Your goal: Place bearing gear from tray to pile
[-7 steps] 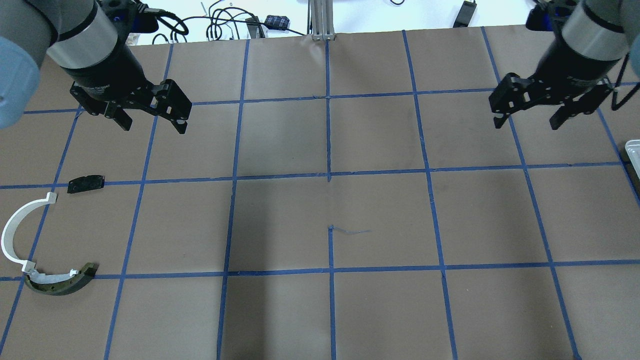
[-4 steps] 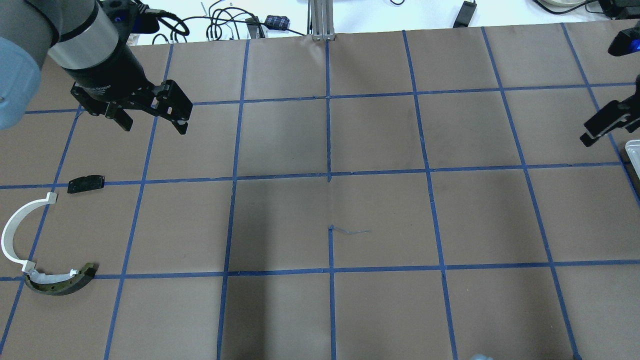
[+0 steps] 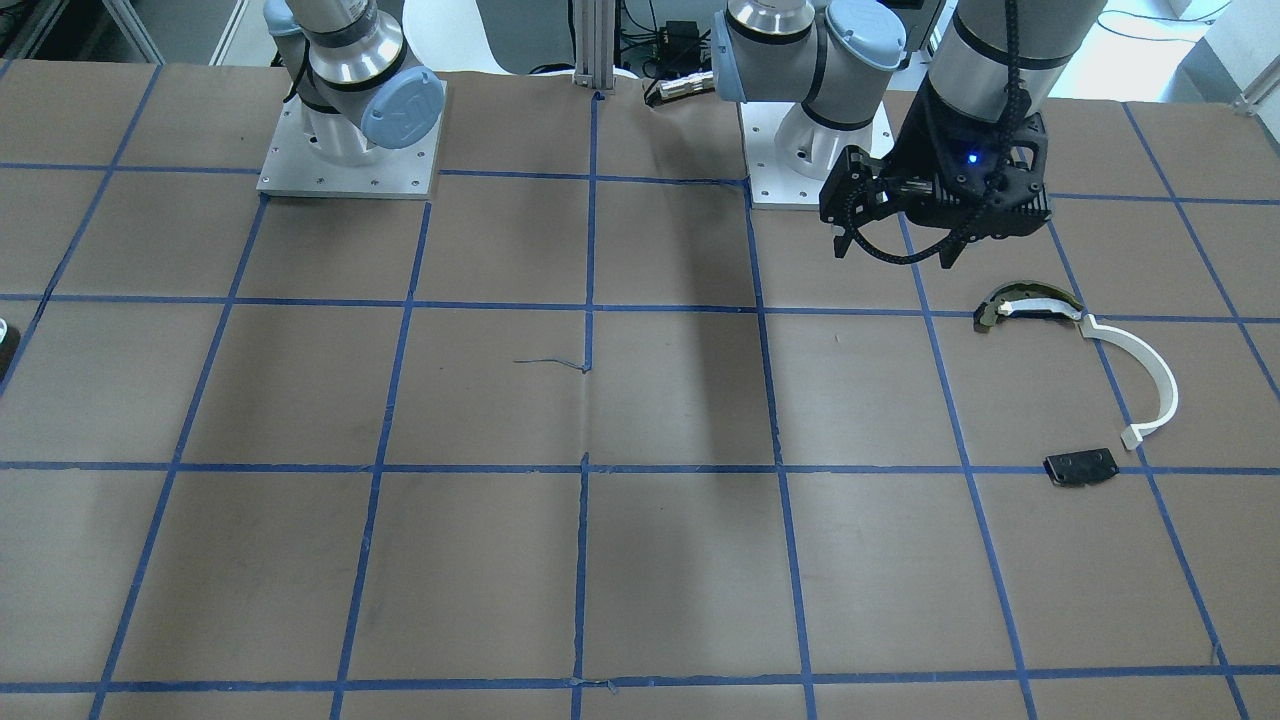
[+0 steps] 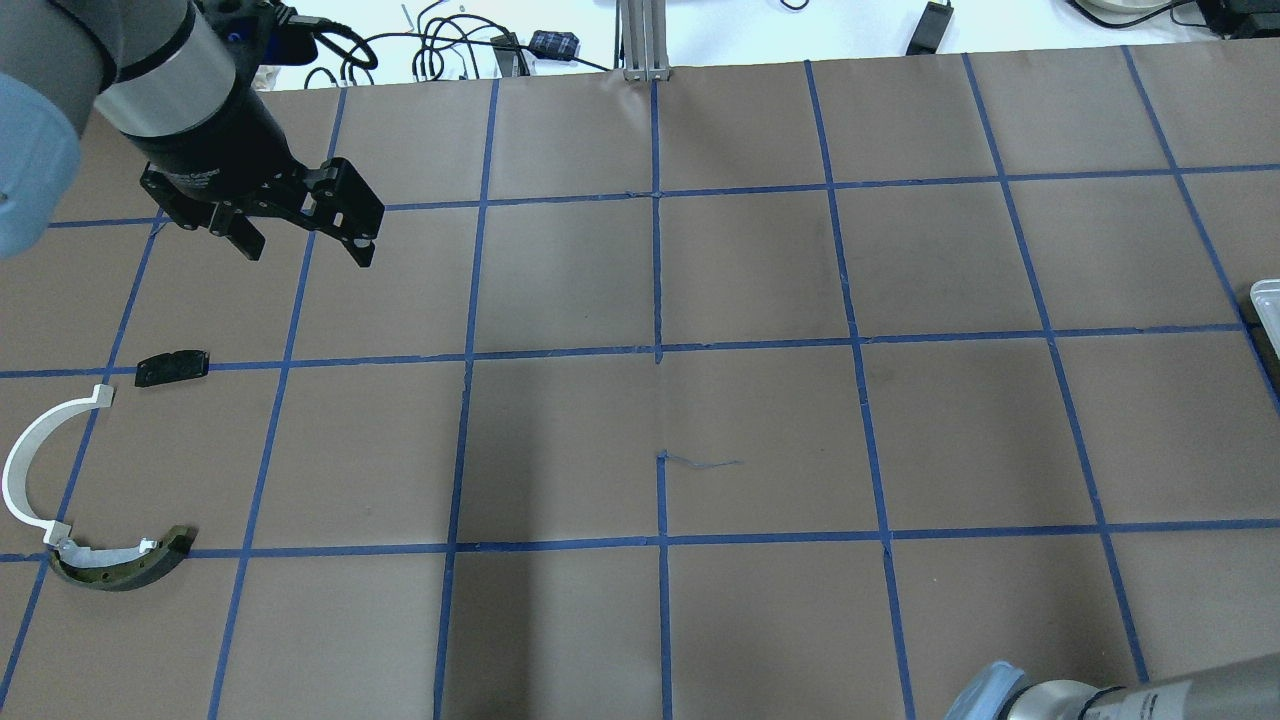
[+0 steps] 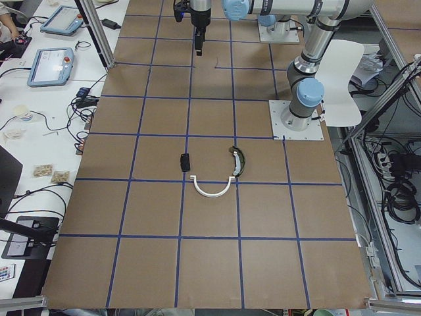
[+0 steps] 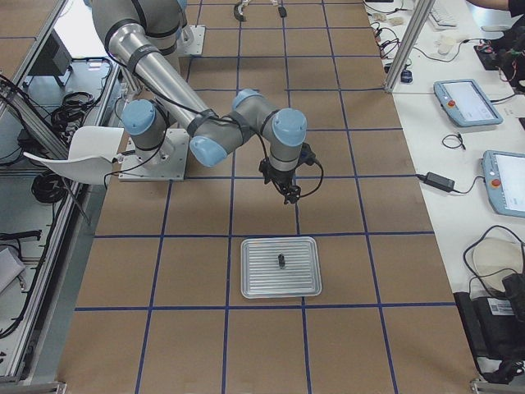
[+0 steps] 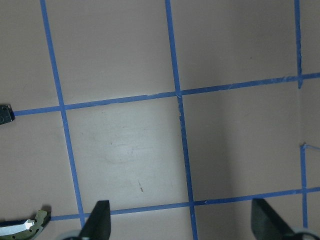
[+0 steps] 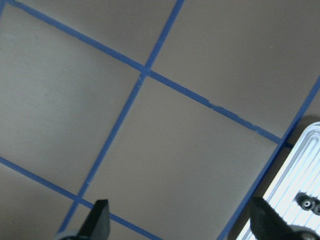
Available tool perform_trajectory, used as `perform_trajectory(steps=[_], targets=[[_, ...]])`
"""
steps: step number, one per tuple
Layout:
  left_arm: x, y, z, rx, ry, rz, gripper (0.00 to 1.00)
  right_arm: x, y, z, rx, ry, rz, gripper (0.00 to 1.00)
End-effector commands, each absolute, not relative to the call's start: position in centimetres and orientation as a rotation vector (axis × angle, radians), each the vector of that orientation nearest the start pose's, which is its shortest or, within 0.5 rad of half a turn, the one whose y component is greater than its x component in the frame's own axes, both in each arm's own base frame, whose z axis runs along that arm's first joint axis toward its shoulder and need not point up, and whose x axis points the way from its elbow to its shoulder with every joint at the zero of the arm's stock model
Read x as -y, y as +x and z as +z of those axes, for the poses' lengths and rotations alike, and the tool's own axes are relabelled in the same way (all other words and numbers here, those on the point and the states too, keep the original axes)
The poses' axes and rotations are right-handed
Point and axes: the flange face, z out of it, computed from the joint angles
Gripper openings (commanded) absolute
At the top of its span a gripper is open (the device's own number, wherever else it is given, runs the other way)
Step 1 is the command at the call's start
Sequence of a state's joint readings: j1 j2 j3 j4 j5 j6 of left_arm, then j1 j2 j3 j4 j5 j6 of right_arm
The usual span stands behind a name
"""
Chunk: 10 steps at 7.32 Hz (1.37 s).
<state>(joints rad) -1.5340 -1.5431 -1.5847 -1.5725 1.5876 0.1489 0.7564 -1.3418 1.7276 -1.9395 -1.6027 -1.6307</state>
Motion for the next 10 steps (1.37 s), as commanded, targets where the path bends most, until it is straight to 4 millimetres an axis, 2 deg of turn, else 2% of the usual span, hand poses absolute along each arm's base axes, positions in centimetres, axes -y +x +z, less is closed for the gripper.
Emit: perform_trajectory(steps=[1,3,4,6,9,10], targets=[[48.6,-11.4,49.4,-3.119,0.175,-0.017,1.0,47.6,-37.2,28.4,-2.686,-1.714,0.045,0.99],[48.6,-11.3,49.4,-3.119,0.172,-0.017,1.0,47.2,-40.7,23.7,-2.529,-1.895,0.01,0.99],[48.6,-11.3,49.4,-3.119,0.172,-0.017,1.0,47.6,-41.5,22.7,-2.486,-2.013,0.018,0.97],[48.6,-11.3,49.4,-3.119,0.172,-0.017,1.0,48.5,-42.6,19.6,-2.384,-2.101,0.017,0.96],[48.5,-11.3,49.7,-3.118,0.172,-0.024,1.0,49.1,-43.3,18.0,-2.328,-2.136,0.013,0.96],[48.6,-11.3,49.6,-3.119,0.172,-0.021,1.0,49.1,-43.3,17.5,-2.318,-2.133,0.011,0.93]])
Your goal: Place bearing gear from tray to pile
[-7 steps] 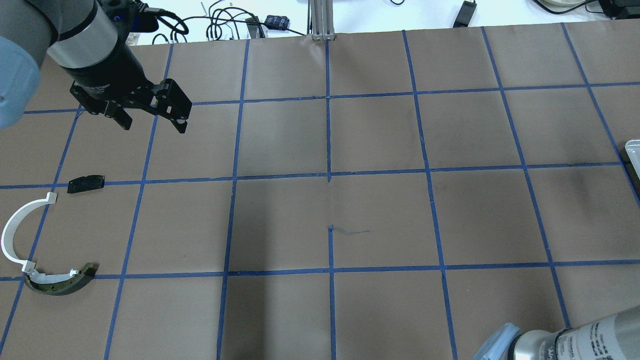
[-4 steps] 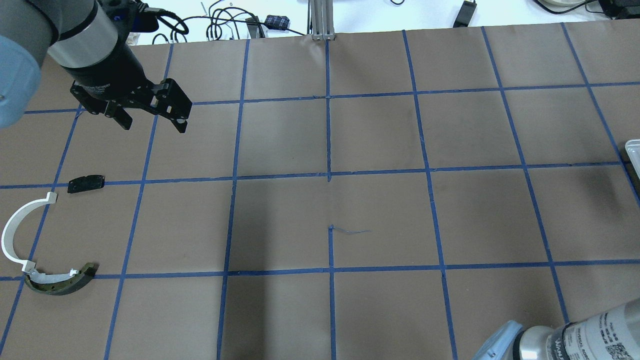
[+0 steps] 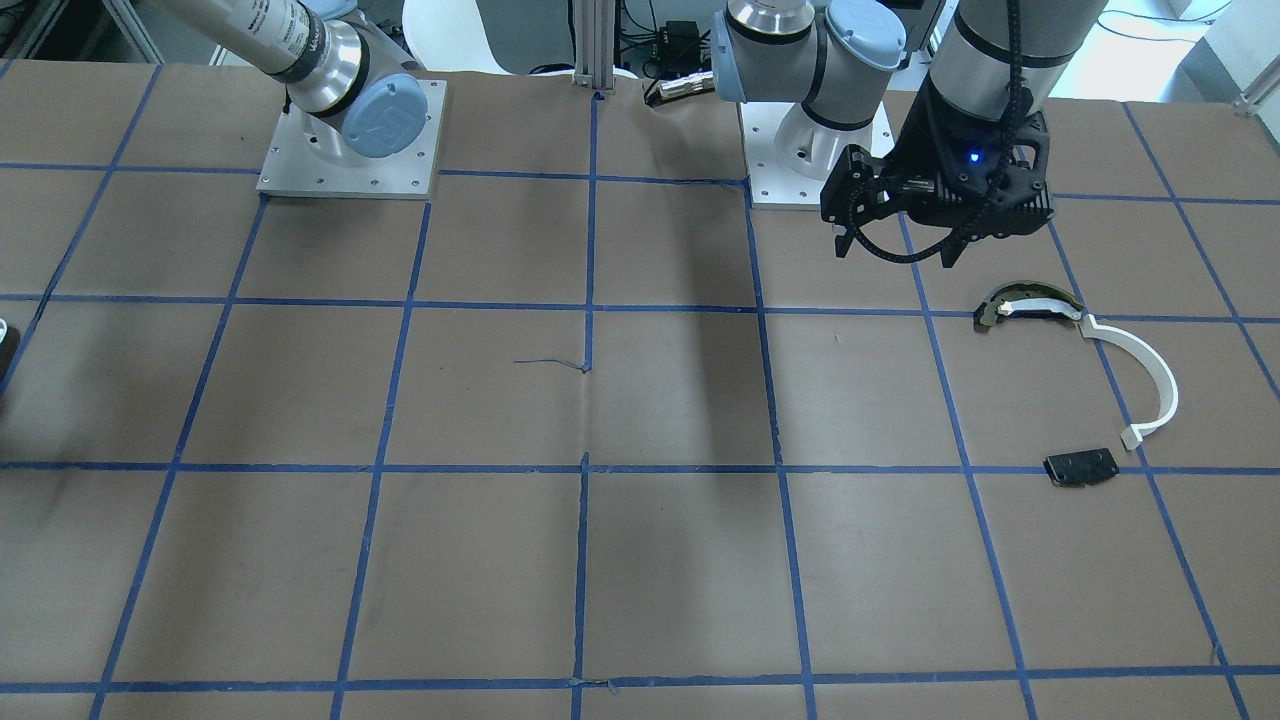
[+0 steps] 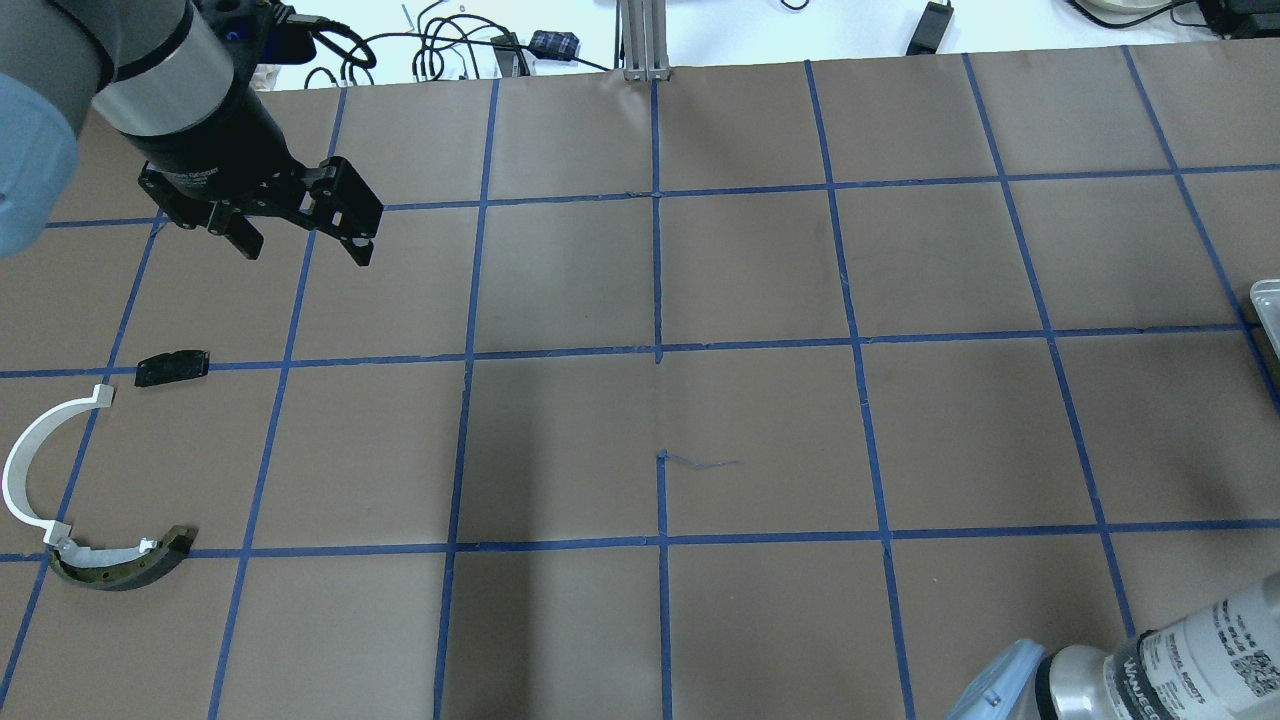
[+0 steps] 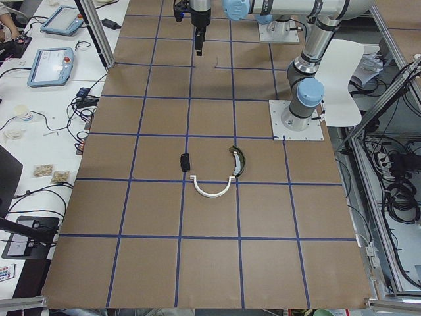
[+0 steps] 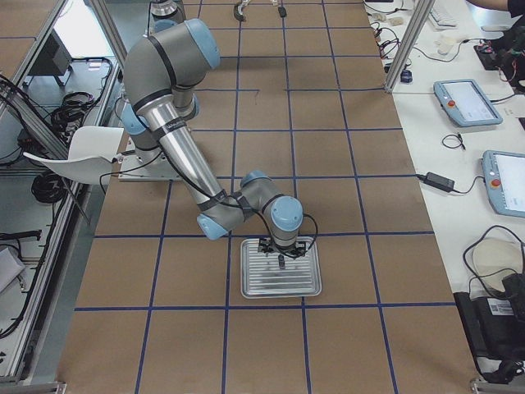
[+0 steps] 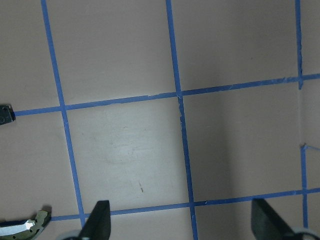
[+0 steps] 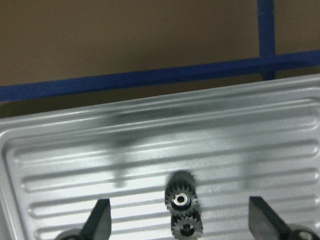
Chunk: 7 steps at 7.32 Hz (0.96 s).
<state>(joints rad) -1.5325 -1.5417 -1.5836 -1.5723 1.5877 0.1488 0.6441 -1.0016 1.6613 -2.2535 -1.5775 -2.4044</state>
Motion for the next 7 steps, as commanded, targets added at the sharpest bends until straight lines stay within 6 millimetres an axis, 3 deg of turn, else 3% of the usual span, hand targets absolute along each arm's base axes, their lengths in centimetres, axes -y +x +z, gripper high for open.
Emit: perform_trajectory(steps=[1,2,4,5,7], targets=[[48.5,-11.4,49.4,-3.119,0.175,-0.017,1.0,49.1,-43.3,17.5,-2.305,-2.147,0.009,0.89],[48.5,-11.4,49.4,-3.119,0.172,-0.017,1.0,49.2,-43.0,17.3,-2.303,-2.146,-0.023,0.85],[48.5,-11.4,49.6,-3.12,0.172,-0.022,1.0,49.3,-43.2,17.7,-2.306,-2.156,-0.027,0.12],[48.5,-11.3,49.6,-3.12,0.17,-0.022,1.0,49.3,-43.2,17.8,-2.307,-2.157,-0.026,0.0],[48.6,-11.3,49.5,-3.12,0.172,-0.019,1.0,49.5,-42.9,18.5,-2.312,-2.155,-0.009,0.0]])
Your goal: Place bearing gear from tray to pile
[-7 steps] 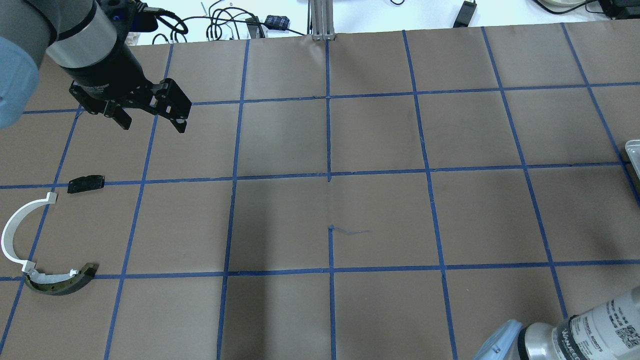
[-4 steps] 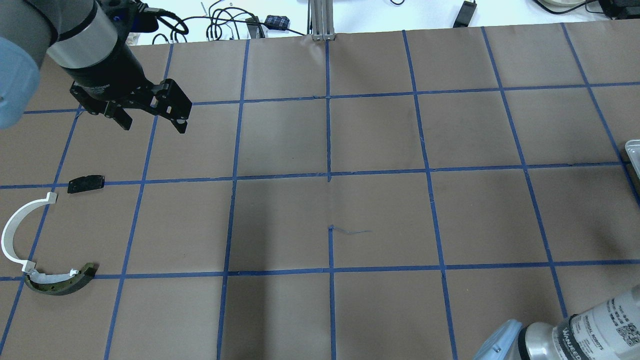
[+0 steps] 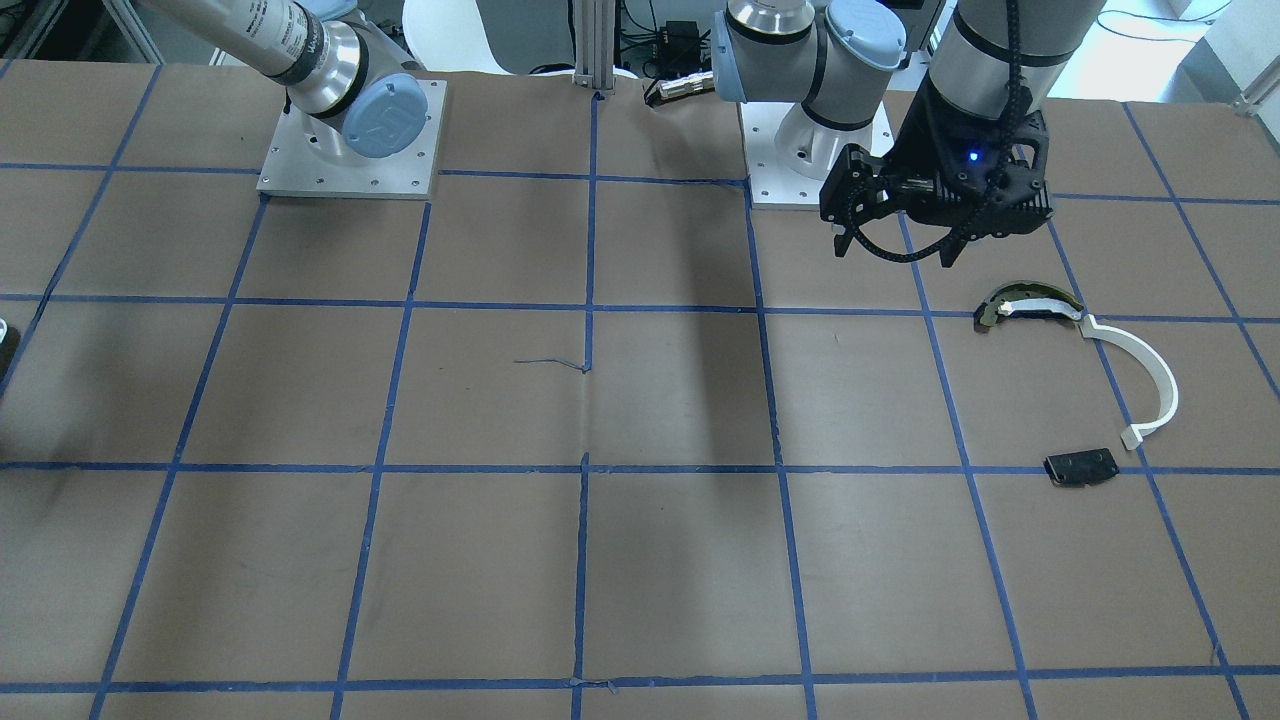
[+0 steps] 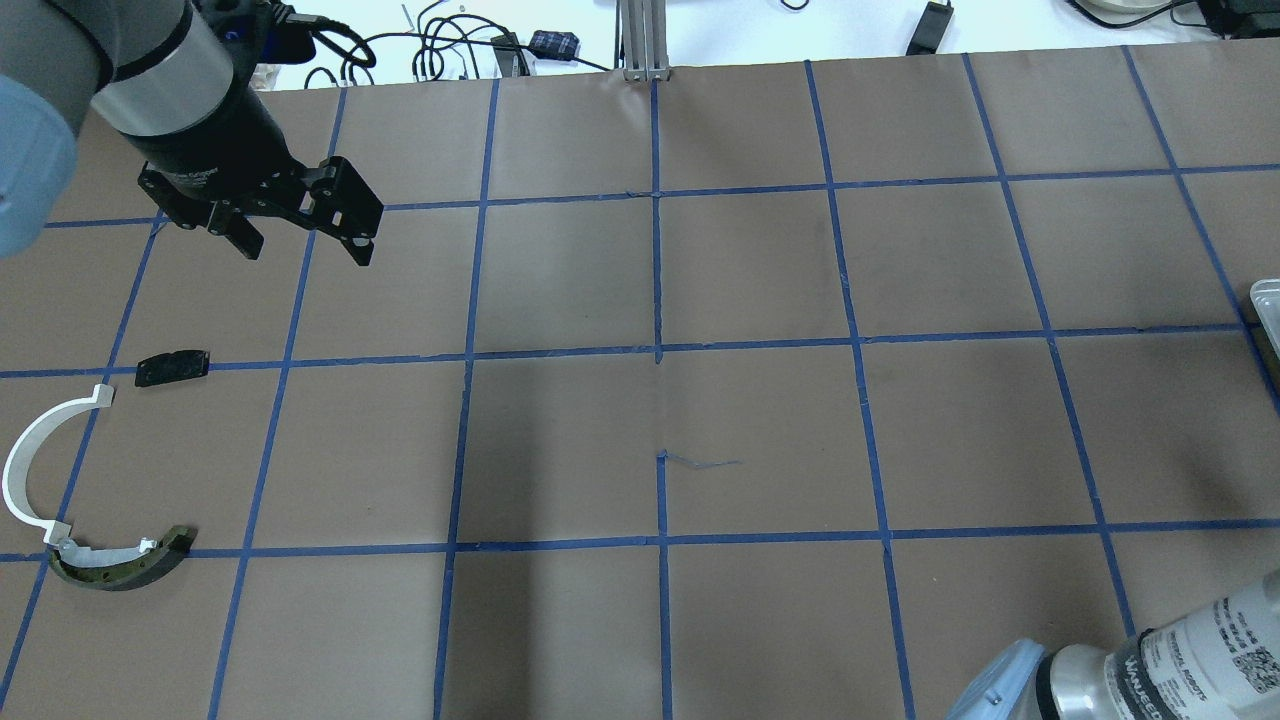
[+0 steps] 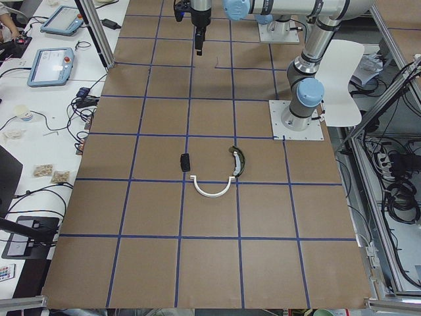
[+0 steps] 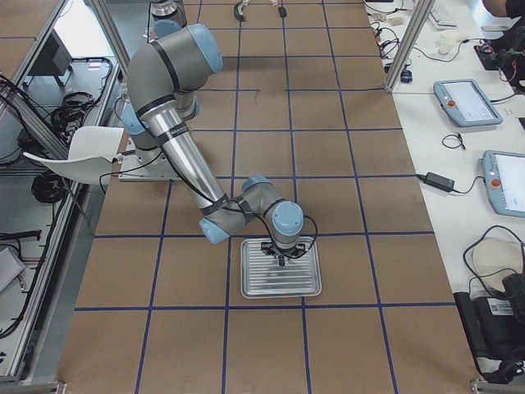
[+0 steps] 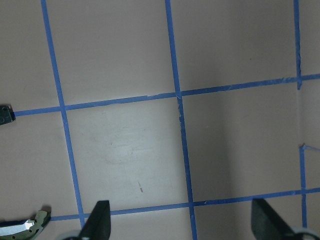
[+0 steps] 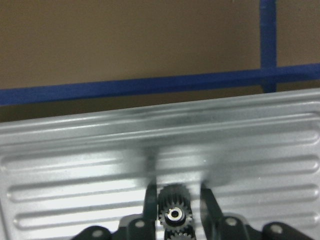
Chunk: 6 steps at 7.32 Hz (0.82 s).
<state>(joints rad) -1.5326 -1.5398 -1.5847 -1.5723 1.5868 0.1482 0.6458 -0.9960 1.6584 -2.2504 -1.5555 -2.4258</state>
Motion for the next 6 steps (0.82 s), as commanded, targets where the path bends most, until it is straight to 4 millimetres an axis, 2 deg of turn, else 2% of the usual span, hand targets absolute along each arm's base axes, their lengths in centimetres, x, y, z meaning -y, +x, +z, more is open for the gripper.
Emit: perform_trajectory(steps=[1,2,3,4,5,6], targets=[[48.6,-11.3,49.6,-3.12,0.172,-0.026,1.0,49.6,-42.6,20.1,-2.331,-2.162,-0.011,0.0],[48.6,-11.2,49.7,-3.118,0.172,-0.028,1.0,49.8,-41.7,23.1,-2.348,-2.186,-0.015,0.0],[48.6,-11.2,49.7,-3.118,0.174,-0.028,1.0,50.6,-39.0,25.6,-2.373,-2.139,-0.022,0.0],[48.6,-11.1,49.7,-3.116,0.172,-0.028,1.0,52.1,-34.4,28.5,-2.454,-2.016,-0.024,0.0],[48.6,-11.1,49.7,-3.116,0.174,-0.028,1.0,53.9,-28.5,30.8,-2.533,-1.878,-0.027,0.0],[48.6,-11.1,49.5,-3.117,0.174,-0.023,1.0,55.3,-22.8,31.6,-2.663,-1.594,-0.011,0.0]])
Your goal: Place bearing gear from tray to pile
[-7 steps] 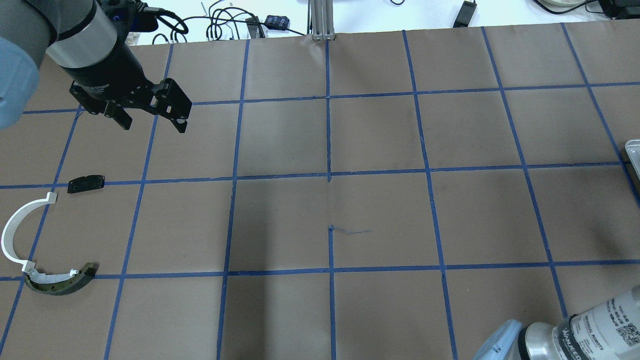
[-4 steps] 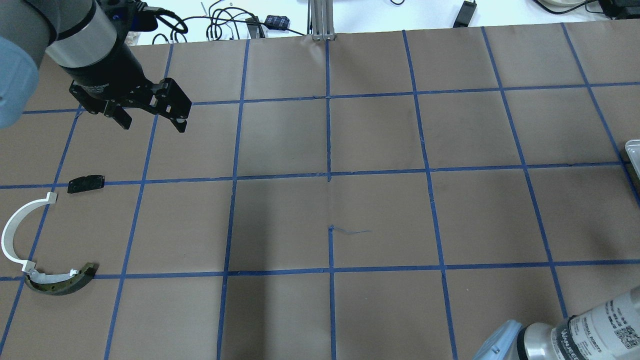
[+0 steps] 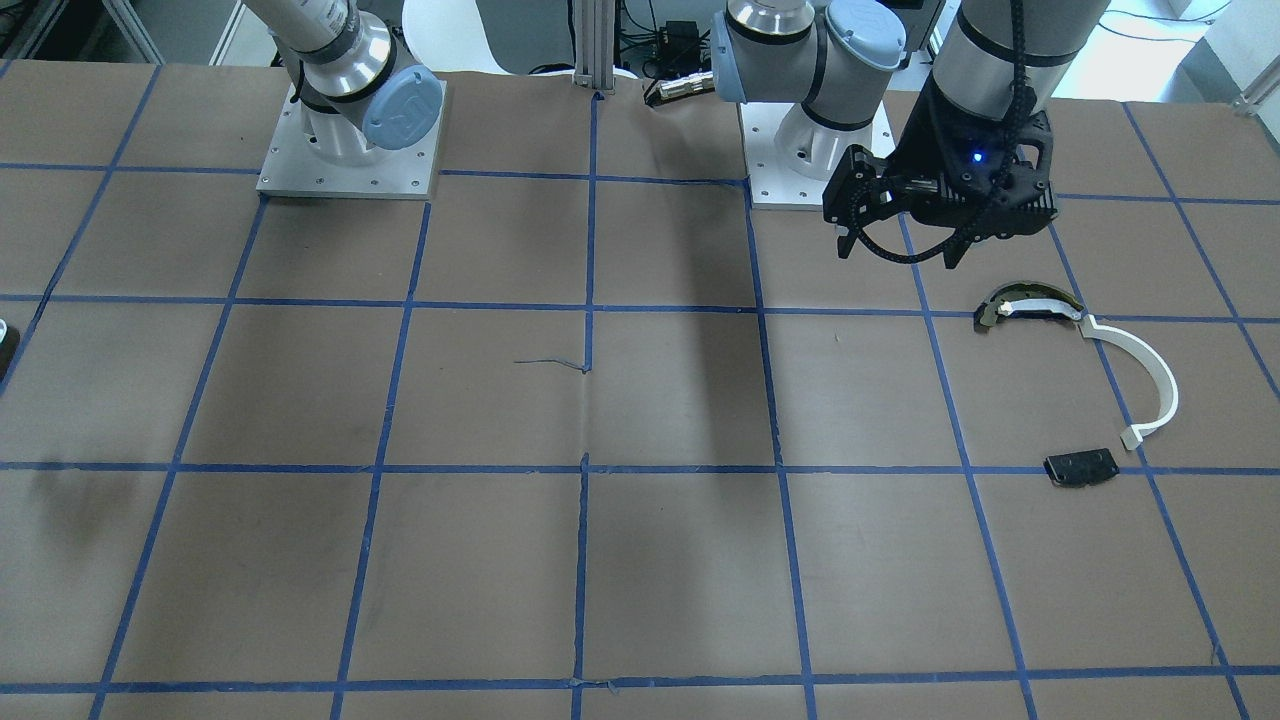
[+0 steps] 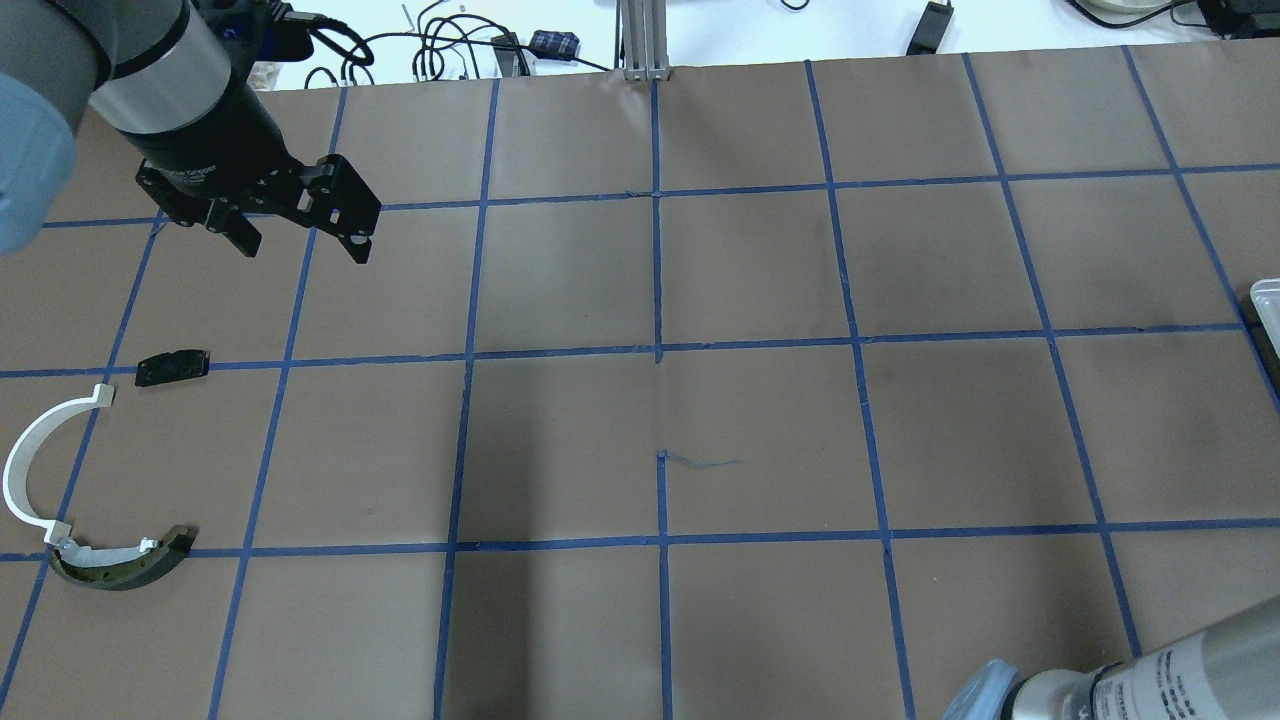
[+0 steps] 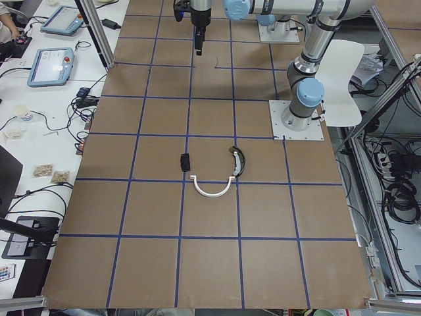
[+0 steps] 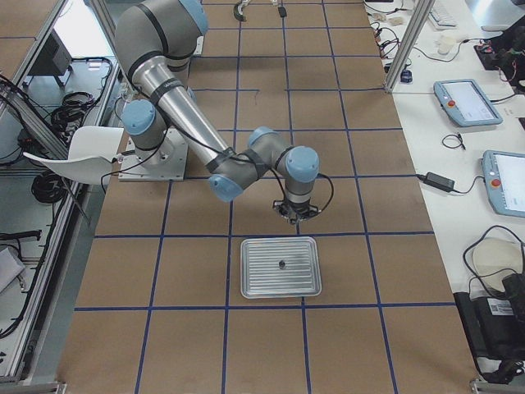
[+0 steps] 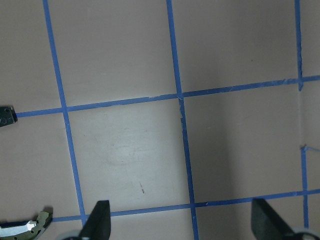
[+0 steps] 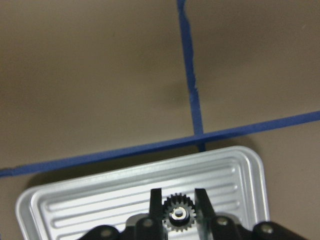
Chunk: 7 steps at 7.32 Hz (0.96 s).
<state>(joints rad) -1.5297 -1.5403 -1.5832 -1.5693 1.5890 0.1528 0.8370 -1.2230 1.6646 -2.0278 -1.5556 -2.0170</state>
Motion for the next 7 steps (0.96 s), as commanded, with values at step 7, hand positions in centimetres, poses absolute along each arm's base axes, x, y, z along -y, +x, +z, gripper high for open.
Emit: perform_trajectory(steps=[7], targets=[[48.7,-11.2,49.7,-3.118,0.17,-0.036,1.0,55.6,26.8,27.9,-2.972,-0.192,0.08,0.0]])
